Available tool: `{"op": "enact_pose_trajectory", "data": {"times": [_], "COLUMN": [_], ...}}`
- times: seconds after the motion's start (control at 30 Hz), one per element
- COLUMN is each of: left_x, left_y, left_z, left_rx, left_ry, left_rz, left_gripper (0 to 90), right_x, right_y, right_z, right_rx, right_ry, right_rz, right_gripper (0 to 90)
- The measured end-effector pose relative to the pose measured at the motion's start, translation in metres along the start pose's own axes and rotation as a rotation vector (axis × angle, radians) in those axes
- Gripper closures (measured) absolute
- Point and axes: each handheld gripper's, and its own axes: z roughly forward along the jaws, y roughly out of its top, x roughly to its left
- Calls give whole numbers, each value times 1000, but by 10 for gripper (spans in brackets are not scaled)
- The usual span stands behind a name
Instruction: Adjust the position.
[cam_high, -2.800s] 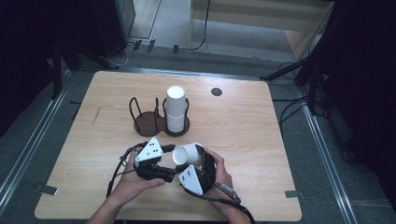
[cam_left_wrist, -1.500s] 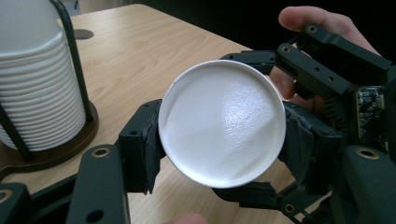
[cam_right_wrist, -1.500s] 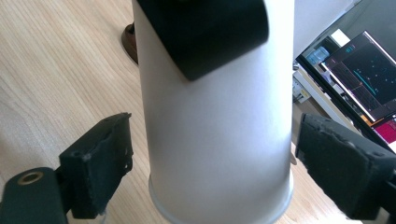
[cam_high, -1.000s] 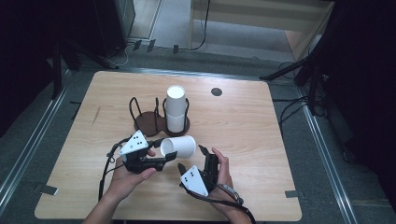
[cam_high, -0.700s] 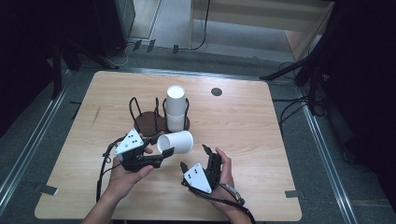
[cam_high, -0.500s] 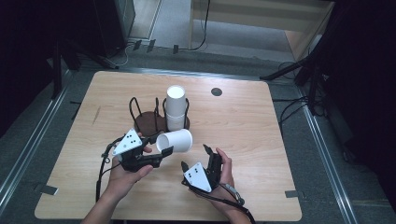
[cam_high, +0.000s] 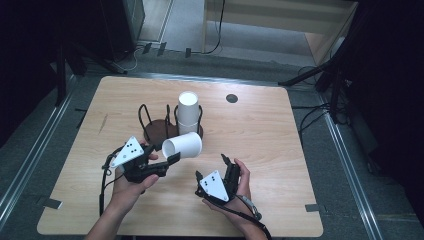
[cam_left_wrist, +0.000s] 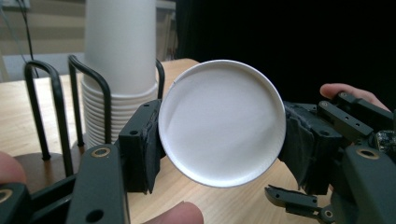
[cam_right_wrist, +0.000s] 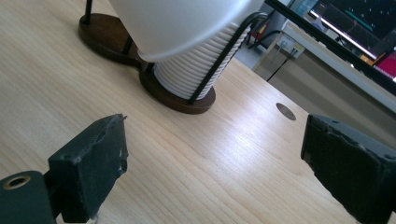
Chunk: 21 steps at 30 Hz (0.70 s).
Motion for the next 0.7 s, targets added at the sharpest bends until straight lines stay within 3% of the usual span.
{"op": "enact_pose_trajectory", "data": {"times": [0.1,0.23,0.33,0.5,0.7], "left_x": [1,2,3,4,3], "left_y": [2,2,1,-1,-3], "left_z": [-3,-6,-6,-5,-3], "left_rx": [-32,-69,-77,-91,-108], "left_ry": [8,34,41,45,37], "left_rz": [1,16,16,17,13], "left_gripper": [365,364,364,364,364], "right_x": [-5,-14,-20,-20,-19], "right_y": [3,10,15,23,26], "right_z": [0,-1,-1,-2,-5], "right_rx": [1,-12,-18,-25,-18], "right_ry": [-9,-11,-41,-51,-68], "right_rz": [25,106,155,185,260], "right_gripper": [69,71,75,90,123]}}
